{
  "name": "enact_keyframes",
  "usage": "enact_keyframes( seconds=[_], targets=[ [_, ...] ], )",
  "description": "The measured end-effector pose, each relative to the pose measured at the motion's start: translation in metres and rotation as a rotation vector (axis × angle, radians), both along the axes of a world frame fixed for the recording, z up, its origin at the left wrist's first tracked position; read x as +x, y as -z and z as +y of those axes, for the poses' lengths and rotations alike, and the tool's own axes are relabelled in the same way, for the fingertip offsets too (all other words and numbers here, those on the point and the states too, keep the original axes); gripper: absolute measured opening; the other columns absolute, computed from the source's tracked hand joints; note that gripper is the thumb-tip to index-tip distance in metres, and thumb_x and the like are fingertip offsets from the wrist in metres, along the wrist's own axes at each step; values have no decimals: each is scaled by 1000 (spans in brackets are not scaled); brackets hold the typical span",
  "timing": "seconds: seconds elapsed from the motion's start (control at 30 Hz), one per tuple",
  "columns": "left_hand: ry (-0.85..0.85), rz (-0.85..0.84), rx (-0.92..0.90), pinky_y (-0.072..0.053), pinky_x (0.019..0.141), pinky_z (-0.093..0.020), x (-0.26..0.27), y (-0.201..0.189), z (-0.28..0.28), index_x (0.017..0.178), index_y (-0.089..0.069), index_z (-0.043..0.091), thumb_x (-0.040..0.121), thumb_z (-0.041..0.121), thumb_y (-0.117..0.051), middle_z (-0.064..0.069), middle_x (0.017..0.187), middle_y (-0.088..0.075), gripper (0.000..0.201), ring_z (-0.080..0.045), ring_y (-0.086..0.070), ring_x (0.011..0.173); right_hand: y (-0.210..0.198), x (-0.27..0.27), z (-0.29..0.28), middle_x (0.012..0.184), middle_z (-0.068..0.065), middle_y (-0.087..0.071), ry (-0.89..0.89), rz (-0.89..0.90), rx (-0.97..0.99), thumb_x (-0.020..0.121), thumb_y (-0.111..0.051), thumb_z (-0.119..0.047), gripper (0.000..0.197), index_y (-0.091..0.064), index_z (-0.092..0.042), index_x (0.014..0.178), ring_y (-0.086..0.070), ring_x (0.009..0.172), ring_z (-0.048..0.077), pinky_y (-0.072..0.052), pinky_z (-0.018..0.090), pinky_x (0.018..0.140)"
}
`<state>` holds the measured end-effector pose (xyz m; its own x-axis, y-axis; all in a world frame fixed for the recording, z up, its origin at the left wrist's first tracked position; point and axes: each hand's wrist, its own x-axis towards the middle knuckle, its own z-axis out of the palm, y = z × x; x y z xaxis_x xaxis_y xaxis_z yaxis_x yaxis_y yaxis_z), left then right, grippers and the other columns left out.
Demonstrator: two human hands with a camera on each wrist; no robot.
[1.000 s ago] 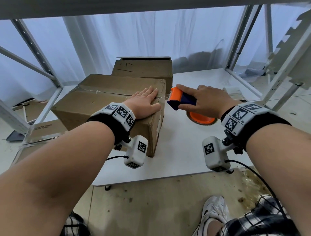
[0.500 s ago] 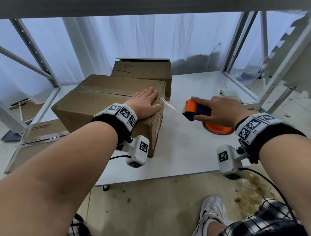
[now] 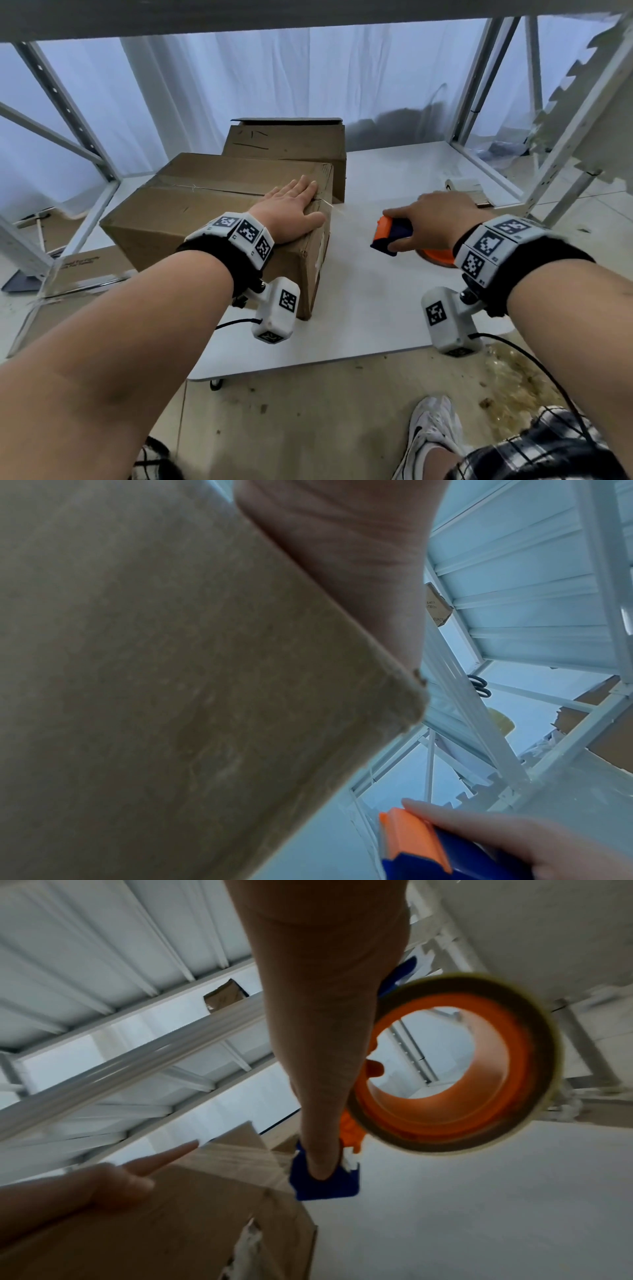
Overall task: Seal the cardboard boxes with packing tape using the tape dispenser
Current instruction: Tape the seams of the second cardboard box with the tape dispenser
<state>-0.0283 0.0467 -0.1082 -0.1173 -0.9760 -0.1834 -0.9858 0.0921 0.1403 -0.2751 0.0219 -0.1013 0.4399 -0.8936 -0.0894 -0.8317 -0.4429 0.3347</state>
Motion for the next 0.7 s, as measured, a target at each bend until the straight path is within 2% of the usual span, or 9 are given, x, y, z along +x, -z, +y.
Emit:
enact_keyframes(
  seconds=[0.13, 0.27, 0.4, 0.57, 0.7],
  targets=[
    [5, -2, -11, 3, 118, -32, 1, 0, 1, 152, 4, 27, 96, 50, -30, 4, 159, 10, 69, -10, 7, 146, 6, 31, -8, 116, -2, -60, 20, 143, 26, 85, -45, -69, 62, -41, -41, 139, -56, 105, 21, -36, 29, 67],
    [23, 0, -16, 2, 119, -33, 1, 1, 1, 152, 3, 26, 96, 49, -30, 4, 160, 9, 69, -10, 6, 146, 17, 54, -17, 103, -2, -60, 85, 168, 95, 82, -49, -67, 57, -55, -33, 127, -56, 91, 19, -32, 29, 59],
    [22, -1, -11, 2, 119, -34, 2, 1, 0, 152, 3, 25, 95, 49, -30, 3, 160, 9, 70, -11, 6, 146, 26, 72, -25, 97, -2, -59, 99, 194, 135, 81, -50, -65, 54, -58, -30, 122, -56, 85, 19, -31, 29, 56],
    [23, 2, -5, 1, 119, -34, 1, 0, 0, 152, 3, 26, 95, 48, -31, 3, 160, 9, 70, -11, 6, 146, 23, 85, -30, 83, -4, -60, 101, 228, 130, 81, -51, -61, 42, -64, -27, 102, -58, 76, 16, -32, 25, 56],
    [27, 5, -3, 2, 119, -34, 1, -1, 1, 152, 3, 25, 95, 48, -31, 3, 160, 9, 70, -11, 6, 146, 20, 85, -29, 78, -5, -60, 124, 236, 127, 81, -52, -60, 40, -65, -25, 96, -60, 73, 15, -32, 23, 54]
  ],
)
